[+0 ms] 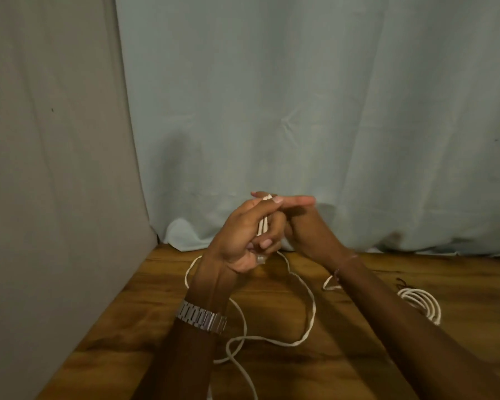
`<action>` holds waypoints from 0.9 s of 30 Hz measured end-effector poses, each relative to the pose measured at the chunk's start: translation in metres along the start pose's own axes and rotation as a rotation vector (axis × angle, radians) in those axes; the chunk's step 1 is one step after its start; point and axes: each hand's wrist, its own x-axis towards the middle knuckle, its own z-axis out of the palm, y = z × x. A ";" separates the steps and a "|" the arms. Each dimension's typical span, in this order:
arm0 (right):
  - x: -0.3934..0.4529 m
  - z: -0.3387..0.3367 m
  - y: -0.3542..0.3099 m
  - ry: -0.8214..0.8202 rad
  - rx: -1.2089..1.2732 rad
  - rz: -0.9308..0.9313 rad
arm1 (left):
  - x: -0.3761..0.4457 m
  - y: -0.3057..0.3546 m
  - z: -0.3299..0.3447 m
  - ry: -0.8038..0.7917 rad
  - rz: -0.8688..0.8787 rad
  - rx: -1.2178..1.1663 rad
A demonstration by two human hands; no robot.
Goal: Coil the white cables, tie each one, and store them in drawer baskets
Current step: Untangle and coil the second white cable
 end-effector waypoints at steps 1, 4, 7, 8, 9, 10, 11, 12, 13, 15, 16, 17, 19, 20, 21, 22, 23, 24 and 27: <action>-0.005 0.010 0.001 -0.044 -0.057 0.029 | 0.001 0.000 -0.002 0.008 0.018 -0.010; -0.023 0.032 -0.002 -0.154 -0.114 0.013 | 0.002 0.003 -0.005 0.041 0.021 -0.021; -0.034 0.032 -0.014 -0.152 -0.133 -0.040 | 0.005 0.002 -0.005 0.077 0.004 -0.073; -0.037 0.029 -0.020 -0.158 -0.145 -0.043 | 0.006 -0.001 -0.007 0.083 0.024 -0.093; -0.039 0.027 -0.025 -0.159 -0.145 -0.036 | 0.008 -0.003 -0.008 0.088 0.058 -0.117; -0.042 0.023 -0.030 -0.165 -0.144 -0.032 | 0.010 -0.006 -0.009 0.102 0.102 -0.141; -0.045 0.021 -0.035 -0.170 -0.158 -0.034 | 0.011 -0.008 -0.011 0.128 0.150 -0.160; -0.049 0.018 -0.041 -0.179 -0.179 -0.037 | 0.012 -0.008 -0.013 0.166 0.191 -0.164; -0.054 0.015 -0.048 -0.180 -0.197 -0.034 | 0.013 -0.007 -0.015 0.202 0.218 -0.155; -0.061 0.009 -0.059 -0.174 -0.210 0.007 | 0.014 -0.006 -0.014 0.253 0.250 -0.111; -0.063 0.007 -0.063 -0.162 -0.213 0.026 | 0.015 -0.007 -0.013 0.272 0.265 -0.085; -0.063 0.004 -0.066 -0.158 -0.214 0.045 | 0.016 -0.009 -0.012 0.295 0.283 -0.062; -0.064 0.000 -0.070 -0.147 -0.228 0.083 | 0.018 -0.013 -0.010 0.362 0.317 -0.045; -0.064 -0.001 -0.072 -0.135 -0.258 0.091 | 0.019 -0.015 -0.010 0.392 0.326 -0.044; -0.064 -0.002 -0.073 -0.120 -0.295 0.100 | 0.020 -0.017 -0.011 0.408 0.331 -0.040; -0.064 -0.004 -0.075 -0.109 -0.338 0.108 | 0.020 -0.018 -0.013 0.417 0.333 -0.030; -0.063 -0.006 -0.076 -0.099 -0.379 0.116 | 0.020 -0.019 -0.015 0.420 0.334 -0.018; -0.062 -0.010 -0.077 -0.079 -0.409 0.116 | 0.019 -0.019 -0.018 0.415 0.333 -0.004; -0.053 -0.031 -0.079 0.009 -0.472 0.078 | 0.015 -0.021 -0.023 0.366 0.287 0.010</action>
